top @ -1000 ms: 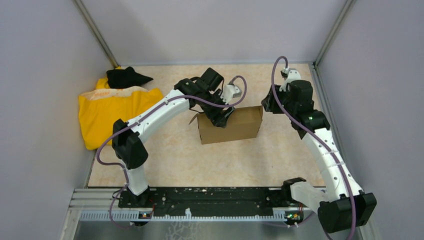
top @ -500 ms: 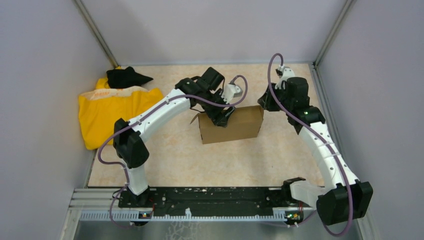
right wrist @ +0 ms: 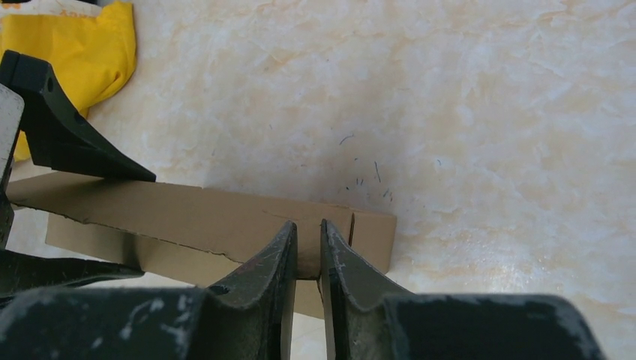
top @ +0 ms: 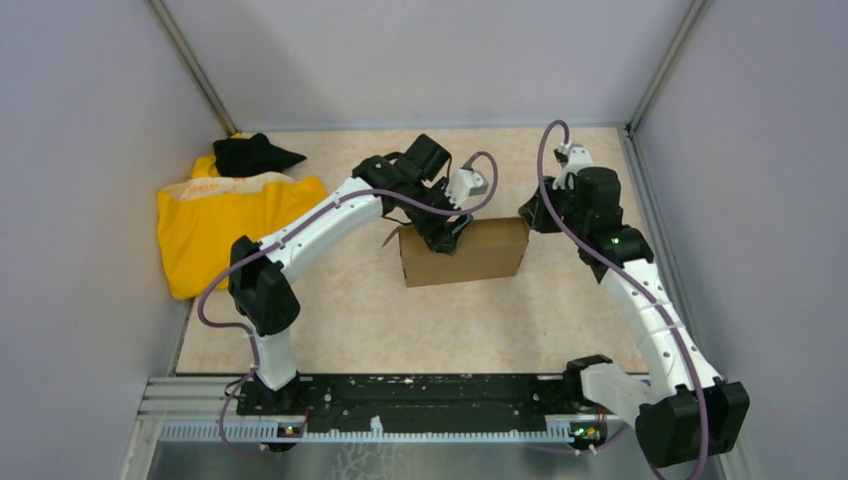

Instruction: Fold the paper box

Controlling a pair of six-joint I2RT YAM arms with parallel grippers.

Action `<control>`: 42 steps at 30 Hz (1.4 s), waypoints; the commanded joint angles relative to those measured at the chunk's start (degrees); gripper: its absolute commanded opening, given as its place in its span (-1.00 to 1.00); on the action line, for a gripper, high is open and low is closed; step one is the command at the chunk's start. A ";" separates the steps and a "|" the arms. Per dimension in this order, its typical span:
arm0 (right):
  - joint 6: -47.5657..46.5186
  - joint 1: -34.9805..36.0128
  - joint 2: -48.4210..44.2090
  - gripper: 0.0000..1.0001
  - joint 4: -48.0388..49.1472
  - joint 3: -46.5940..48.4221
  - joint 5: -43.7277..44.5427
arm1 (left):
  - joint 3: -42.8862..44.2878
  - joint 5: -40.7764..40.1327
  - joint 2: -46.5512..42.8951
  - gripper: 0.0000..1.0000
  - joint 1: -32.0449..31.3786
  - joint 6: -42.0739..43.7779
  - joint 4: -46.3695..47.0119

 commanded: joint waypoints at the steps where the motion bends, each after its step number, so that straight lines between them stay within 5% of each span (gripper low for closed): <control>1: -0.97 -0.17 -1.81 -0.68 -1.77 -1.88 -1.31 | -0.12 1.27 3.72 0.40 -0.03 0.55 -0.91; 19: -1.12 -0.19 -2.85 -0.70 -3.76 -1.80 -4.09 | -0.89 4.63 2.50 0.41 -0.04 1.04 -1.38; 29: -9.31 -0.26 1.92 0.19 -13.28 15.97 -2.04 | -3.12 9.88 1.76 0.40 -0.10 1.84 -2.19; 33: -16.57 -0.28 3.62 0.29 -16.26 24.08 -5.93 | -7.07 13.10 -0.08 0.39 -0.14 1.93 -0.93; 42: -41.74 3.52 -6.38 0.84 -23.80 17.50 -11.98 | -16.91 17.51 -8.26 0.38 -0.48 1.82 2.25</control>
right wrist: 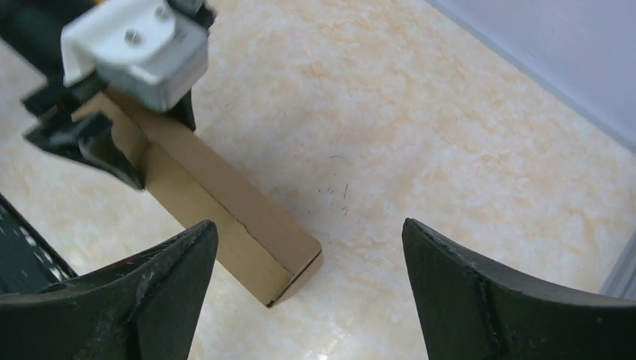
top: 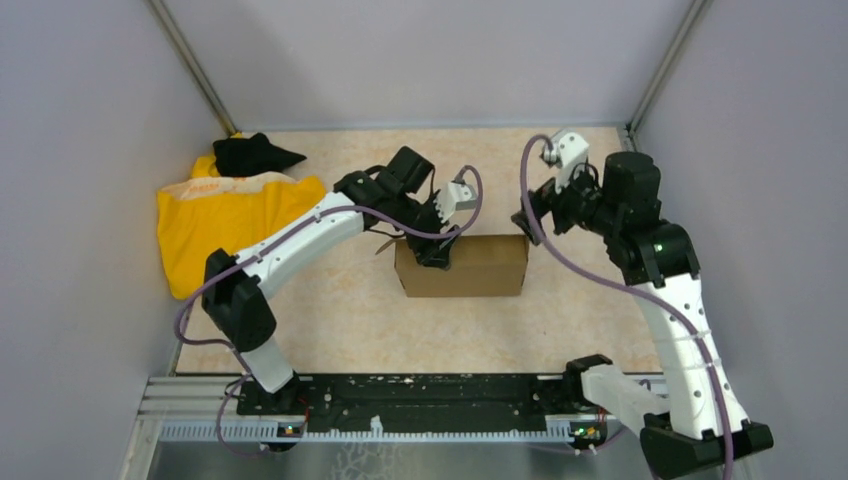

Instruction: Fold the paper box

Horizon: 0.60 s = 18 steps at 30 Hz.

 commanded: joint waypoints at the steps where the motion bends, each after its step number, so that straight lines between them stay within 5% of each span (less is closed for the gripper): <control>1: -19.05 3.68 -5.54 0.84 -6.55 -4.75 -3.79 | -7.47 8.79 -2.45 0.38 -0.82 -2.48 -2.70; 9: -28.65 5.85 -2.01 0.89 -11.82 -0.05 -17.18 | -9.44 8.77 -9.18 0.40 -1.17 -3.87 -1.28; 18: -30.62 16.23 10.17 0.89 -21.96 11.06 -17.80 | -11.07 8.71 -14.24 0.40 -1.29 -4.21 -0.45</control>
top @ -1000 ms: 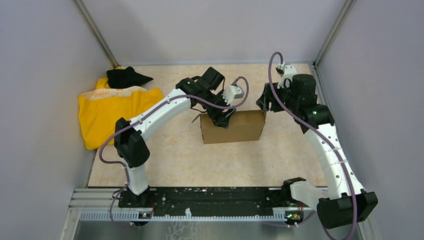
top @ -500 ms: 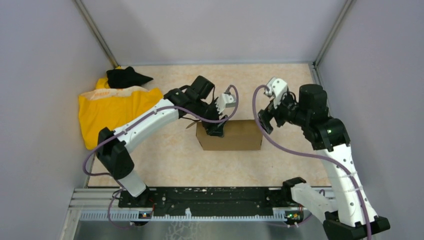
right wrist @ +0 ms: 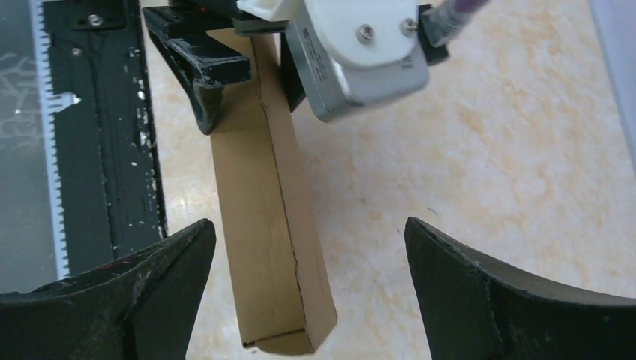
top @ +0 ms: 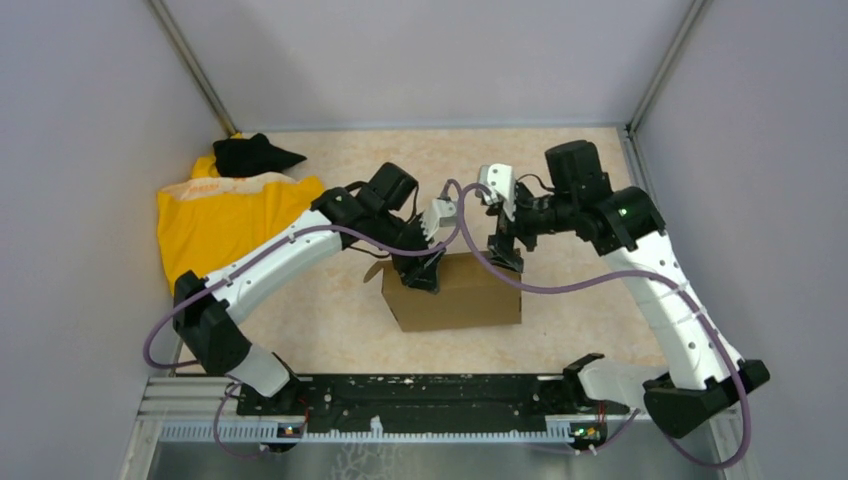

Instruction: Fold the paper box

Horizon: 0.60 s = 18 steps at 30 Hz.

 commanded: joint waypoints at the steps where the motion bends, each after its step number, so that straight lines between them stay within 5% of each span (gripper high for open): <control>1: -2.27 4.84 3.31 0.89 -5.24 4.46 -2.59 | -0.66 2.26 -3.50 0.40 -0.26 -0.33 0.42; 18: 1.62 11.77 2.03 0.88 -4.62 -5.72 6.29 | -0.40 2.99 -5.29 0.42 -0.27 1.47 -0.53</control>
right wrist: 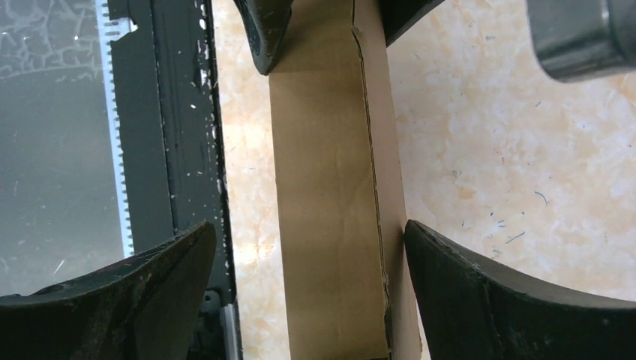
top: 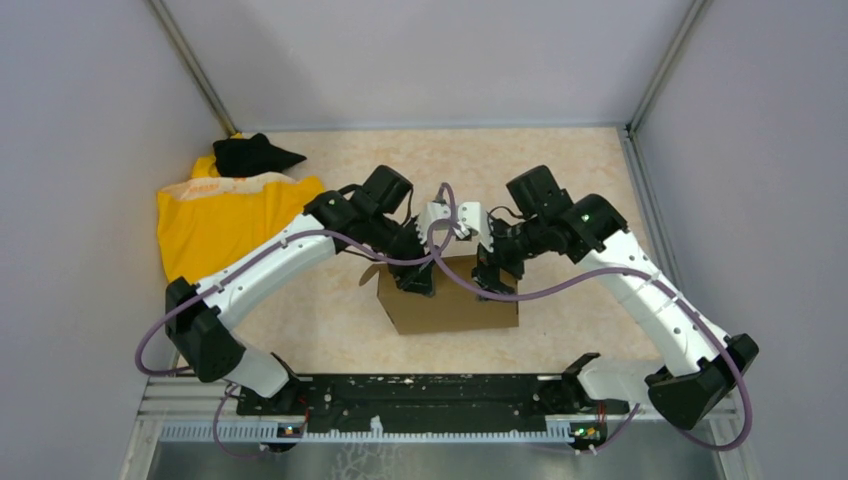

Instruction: Fold the paper box

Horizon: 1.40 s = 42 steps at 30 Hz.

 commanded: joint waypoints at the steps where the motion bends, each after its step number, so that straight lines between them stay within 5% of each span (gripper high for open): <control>1: 1.17 1.15 -1.27 0.88 1.76 -0.44 2.97 | 2.02 2.71 -1.96 0.42 -0.25 1.19 -0.30; 26: 2.14 8.62 6.51 0.78 5.66 -1.36 12.43 | 4.57 3.43 -4.03 0.41 -0.54 2.20 -2.27; 42: 6.62 12.70 9.41 0.12 7.49 -5.20 11.68 | 3.19 -1.34 -4.87 0.41 -0.47 2.90 -1.40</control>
